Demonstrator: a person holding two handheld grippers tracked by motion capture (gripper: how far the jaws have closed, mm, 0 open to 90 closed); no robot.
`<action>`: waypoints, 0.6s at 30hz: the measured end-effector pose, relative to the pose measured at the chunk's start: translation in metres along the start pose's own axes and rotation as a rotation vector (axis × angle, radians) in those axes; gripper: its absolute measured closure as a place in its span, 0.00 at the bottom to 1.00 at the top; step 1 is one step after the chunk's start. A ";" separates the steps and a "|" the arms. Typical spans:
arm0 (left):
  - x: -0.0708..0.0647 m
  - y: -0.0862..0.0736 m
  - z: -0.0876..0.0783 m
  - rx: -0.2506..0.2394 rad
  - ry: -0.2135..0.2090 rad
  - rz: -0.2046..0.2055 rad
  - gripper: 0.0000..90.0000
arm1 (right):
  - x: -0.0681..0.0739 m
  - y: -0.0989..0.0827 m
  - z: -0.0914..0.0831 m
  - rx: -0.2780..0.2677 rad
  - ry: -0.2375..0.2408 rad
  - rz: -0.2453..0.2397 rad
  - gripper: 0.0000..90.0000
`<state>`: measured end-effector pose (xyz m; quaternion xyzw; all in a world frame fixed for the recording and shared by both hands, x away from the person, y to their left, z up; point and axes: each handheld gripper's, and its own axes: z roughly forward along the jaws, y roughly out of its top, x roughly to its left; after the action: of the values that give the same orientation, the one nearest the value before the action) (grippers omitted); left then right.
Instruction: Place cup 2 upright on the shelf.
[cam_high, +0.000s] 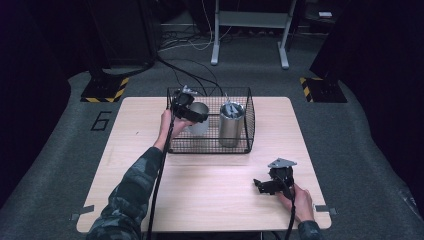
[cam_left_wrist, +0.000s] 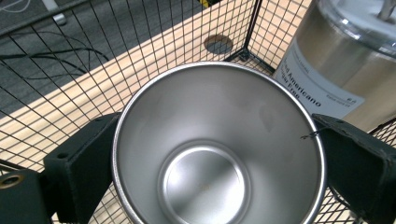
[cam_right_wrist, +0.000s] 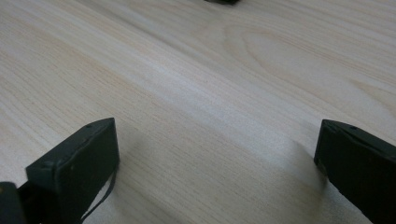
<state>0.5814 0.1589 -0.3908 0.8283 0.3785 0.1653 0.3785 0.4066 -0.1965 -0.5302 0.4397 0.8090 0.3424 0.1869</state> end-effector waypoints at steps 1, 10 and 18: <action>0.000 -0.001 0.001 0.005 0.002 0.003 0.07 | 0.000 0.000 0.000 0.000 0.000 0.000 0.00; 0.002 -0.006 0.010 0.045 -0.009 0.003 0.07 | 0.000 0.000 0.000 0.000 0.000 0.000 0.00; 0.000 -0.006 0.014 0.064 -0.012 0.003 0.07 | 0.000 0.000 0.000 0.000 0.000 -0.001 0.00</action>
<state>0.5860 0.1543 -0.4046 0.8415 0.3802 0.1488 0.3538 0.4067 -0.1966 -0.5302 0.4392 0.8092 0.3423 0.1874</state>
